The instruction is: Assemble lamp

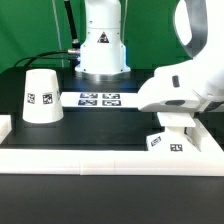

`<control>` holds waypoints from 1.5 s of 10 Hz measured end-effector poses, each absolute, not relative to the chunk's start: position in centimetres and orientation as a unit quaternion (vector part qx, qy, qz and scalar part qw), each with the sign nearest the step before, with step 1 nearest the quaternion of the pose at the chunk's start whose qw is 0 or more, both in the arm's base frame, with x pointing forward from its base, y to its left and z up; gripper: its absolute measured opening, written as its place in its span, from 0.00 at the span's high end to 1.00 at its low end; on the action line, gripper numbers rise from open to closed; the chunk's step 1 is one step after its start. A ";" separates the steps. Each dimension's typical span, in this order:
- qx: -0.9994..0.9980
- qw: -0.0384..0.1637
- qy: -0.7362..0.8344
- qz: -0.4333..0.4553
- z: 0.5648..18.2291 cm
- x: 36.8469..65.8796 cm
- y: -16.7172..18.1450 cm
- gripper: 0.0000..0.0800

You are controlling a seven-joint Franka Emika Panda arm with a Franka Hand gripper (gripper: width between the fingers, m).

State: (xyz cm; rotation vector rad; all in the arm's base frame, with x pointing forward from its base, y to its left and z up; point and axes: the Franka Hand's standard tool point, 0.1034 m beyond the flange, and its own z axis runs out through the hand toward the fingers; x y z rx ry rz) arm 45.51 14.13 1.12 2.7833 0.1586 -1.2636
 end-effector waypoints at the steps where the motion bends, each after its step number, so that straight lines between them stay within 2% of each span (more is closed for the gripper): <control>1: 0.909 0.040 0.051 -0.411 1.0 45.5 14.1 0.13; 4: 0.909 0.041 0.051 -0.411 0.9 45.4 14.0 0.18; 5: 0.909 0.041 0.051 -0.411 0.9 45.4 14.0 0.28; 8: 0.909 0.041 0.051 -0.411 0.9 45.4 14.0 0.28; 10: 0.909 0.032 0.068 -0.410 1.2 45.7 13.7 0.28; 15: 0.910 0.015 0.085 -0.405 4.9 46.9 12.6 0.28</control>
Offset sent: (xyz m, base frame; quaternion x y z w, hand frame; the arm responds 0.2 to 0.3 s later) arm 0.0004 -0.0036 0.0011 -0.0171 0.0079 0.0007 0.9998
